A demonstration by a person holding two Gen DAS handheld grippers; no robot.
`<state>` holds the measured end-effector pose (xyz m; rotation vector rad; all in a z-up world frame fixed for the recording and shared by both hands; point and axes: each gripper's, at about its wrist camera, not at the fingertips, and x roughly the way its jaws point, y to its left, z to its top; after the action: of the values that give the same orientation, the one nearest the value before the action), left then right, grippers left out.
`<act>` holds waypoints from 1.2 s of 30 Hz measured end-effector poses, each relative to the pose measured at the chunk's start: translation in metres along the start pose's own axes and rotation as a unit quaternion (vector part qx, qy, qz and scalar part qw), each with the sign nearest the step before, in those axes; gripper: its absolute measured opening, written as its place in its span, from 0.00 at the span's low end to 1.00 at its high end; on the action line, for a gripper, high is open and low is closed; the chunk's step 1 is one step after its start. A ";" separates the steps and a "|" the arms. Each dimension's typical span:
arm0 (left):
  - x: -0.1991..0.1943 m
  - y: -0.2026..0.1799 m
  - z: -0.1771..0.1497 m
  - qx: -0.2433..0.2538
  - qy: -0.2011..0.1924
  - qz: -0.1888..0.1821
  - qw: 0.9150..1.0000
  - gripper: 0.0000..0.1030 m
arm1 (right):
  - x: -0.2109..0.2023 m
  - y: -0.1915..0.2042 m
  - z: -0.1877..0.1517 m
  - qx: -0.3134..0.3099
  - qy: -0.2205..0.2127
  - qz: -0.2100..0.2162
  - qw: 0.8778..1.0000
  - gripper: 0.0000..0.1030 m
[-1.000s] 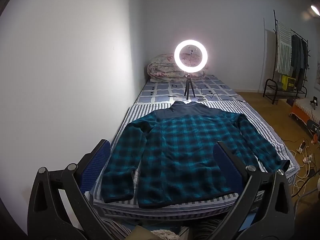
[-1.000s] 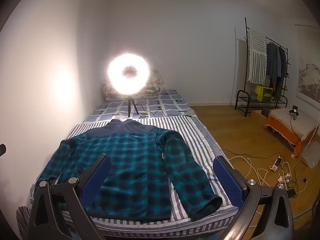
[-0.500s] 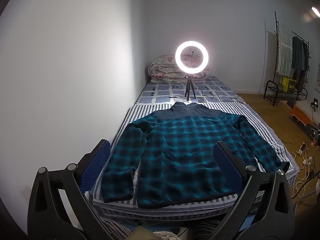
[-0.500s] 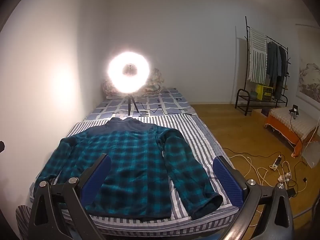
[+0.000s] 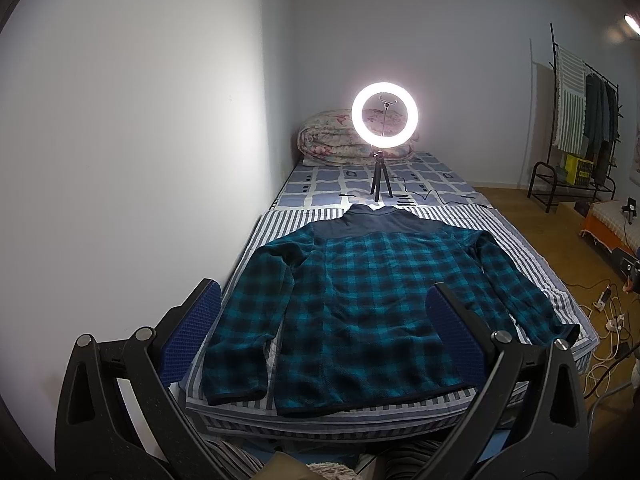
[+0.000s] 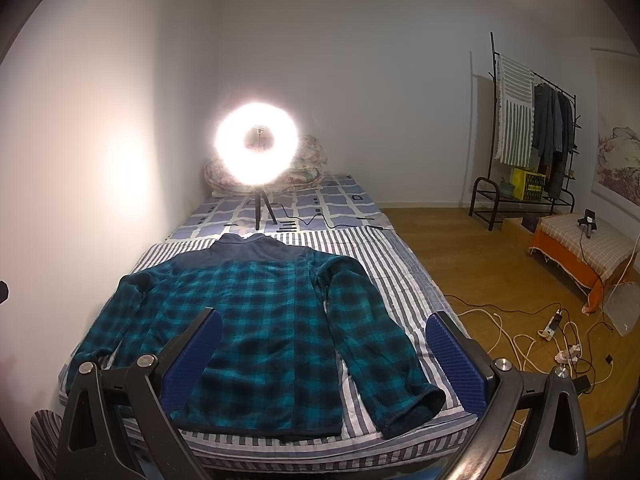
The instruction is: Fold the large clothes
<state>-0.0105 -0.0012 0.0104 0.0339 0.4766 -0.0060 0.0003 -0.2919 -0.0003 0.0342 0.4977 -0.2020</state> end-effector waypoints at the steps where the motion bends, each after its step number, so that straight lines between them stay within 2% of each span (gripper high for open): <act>1: 0.001 0.000 0.000 0.000 0.000 0.000 1.000 1.00 | 0.000 0.000 0.000 0.000 0.000 0.000 1.000 1.00; 36: -0.002 0.004 0.007 -0.003 0.000 0.002 1.000 1.00 | -0.001 0.005 -0.001 -0.004 0.000 -0.014 1.000 1.00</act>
<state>-0.0093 0.0027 0.0172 0.0297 0.4762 -0.0008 0.0007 -0.2867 -0.0006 0.0201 0.4988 -0.2269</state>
